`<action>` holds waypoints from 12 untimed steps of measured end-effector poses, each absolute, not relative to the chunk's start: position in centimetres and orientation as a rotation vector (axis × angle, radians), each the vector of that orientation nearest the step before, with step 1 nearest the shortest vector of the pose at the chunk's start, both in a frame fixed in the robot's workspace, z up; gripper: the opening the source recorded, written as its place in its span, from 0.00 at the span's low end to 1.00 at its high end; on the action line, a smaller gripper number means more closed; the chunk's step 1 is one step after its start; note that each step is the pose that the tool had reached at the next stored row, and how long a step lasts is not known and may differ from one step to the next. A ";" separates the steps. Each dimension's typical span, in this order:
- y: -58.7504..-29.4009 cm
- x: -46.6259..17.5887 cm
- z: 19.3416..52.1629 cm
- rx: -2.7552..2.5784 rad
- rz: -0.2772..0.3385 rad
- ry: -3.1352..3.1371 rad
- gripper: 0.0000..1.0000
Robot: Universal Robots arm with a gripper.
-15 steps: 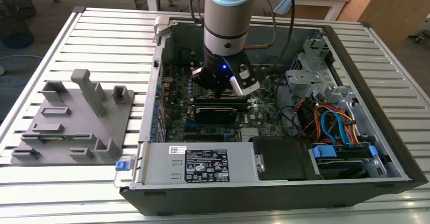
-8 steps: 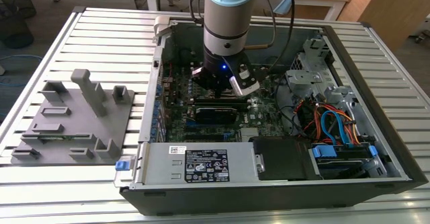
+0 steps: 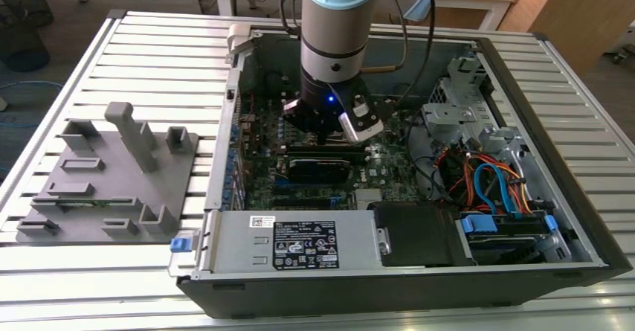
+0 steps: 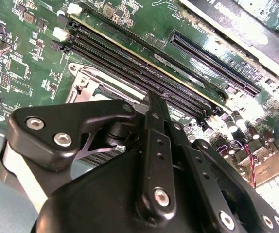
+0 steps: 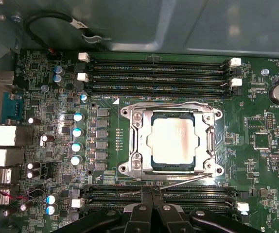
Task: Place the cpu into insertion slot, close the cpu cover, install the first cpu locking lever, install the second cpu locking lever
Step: 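Install the second cpu locking lever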
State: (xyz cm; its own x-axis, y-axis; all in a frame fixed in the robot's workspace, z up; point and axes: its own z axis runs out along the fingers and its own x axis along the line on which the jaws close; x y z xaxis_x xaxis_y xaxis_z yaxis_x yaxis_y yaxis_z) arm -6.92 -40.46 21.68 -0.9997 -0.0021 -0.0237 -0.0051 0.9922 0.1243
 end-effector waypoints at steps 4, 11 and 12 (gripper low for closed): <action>-40.5 -6.9 21.6 -0.004 0.196 3.131 0.10; -40.5 -6.9 21.2 0.000 0.199 3.164 0.10; -40.5 -6.9 21.1 -0.001 0.201 3.164 0.10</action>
State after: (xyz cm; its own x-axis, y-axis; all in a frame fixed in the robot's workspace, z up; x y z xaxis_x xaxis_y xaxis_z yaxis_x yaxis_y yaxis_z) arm -6.88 -40.47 21.11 -0.9996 -0.0022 0.0290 0.0015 0.9919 0.1267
